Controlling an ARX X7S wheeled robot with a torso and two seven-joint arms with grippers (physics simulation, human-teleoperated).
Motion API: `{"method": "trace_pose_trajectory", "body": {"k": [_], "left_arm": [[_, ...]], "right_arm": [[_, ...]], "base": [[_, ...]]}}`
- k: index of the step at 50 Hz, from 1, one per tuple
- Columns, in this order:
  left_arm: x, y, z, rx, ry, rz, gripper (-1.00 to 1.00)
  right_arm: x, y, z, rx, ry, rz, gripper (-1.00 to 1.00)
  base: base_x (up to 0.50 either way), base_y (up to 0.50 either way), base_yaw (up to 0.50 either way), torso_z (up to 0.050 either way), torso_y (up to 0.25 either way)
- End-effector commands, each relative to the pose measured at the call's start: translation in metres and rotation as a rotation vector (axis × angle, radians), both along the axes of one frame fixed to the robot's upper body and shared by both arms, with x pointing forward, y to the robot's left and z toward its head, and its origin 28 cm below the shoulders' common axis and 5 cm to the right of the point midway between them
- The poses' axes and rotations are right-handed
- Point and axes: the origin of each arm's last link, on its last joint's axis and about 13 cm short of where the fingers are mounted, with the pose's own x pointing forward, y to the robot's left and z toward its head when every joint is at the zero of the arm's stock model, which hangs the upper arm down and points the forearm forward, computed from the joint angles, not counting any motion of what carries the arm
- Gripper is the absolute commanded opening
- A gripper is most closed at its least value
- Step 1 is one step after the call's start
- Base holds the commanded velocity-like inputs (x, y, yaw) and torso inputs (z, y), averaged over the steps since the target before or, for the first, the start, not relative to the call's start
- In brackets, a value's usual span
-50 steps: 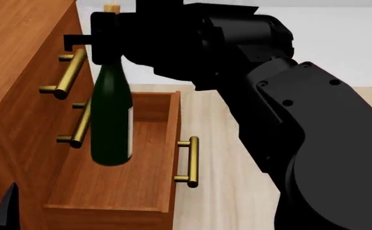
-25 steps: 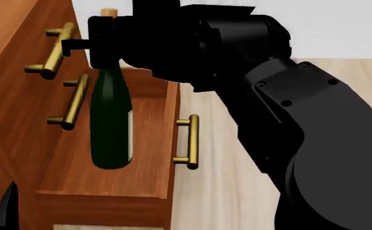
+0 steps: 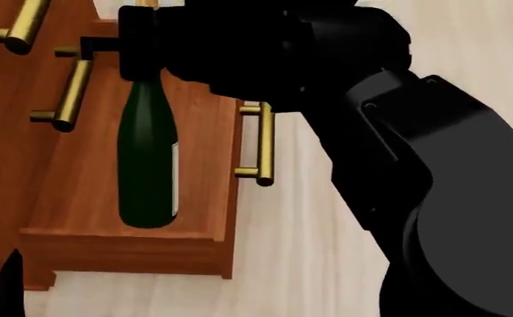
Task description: Put the wine bottle in the bottom drawer of the cabinet.
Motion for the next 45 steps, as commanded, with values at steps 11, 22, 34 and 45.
{"method": "trace_pose_trajectory", "body": {"k": [11,22,34,45], "left_arm": [[0.0006,0.0005,-0.0014,0.001,0.002,0.003,1.00],[-0.0002,0.0003,-0.0018,0.007,0.000,0.006,1.00],[-0.0008,0.0008,-0.0021,0.006,-0.005,0.003,1.00],[-0.0002,0.0015,-0.0021,-0.008,-0.005,0.001,1.00]], "right_arm": [[-0.0011,0.0031,-0.0073,-0.003,0.025,0.030,-1.00],[-0.0020,0.0033,-0.0048,-0.031,0.015,0.031,-1.00],[-0.0028,0.0043,-0.0062,-0.055,0.017,0.022,-1.00],[-0.0001,-0.0001,-0.0083,-0.065,0.019,-0.023,-1.00]], "base": [[0.00,0.00,0.00,0.000,-0.229],[0.00,0.00,0.00,0.000,-0.191],[0.00,0.00,0.00,0.000,-0.148],[0.00,0.00,0.00,0.000,-0.064]]}}
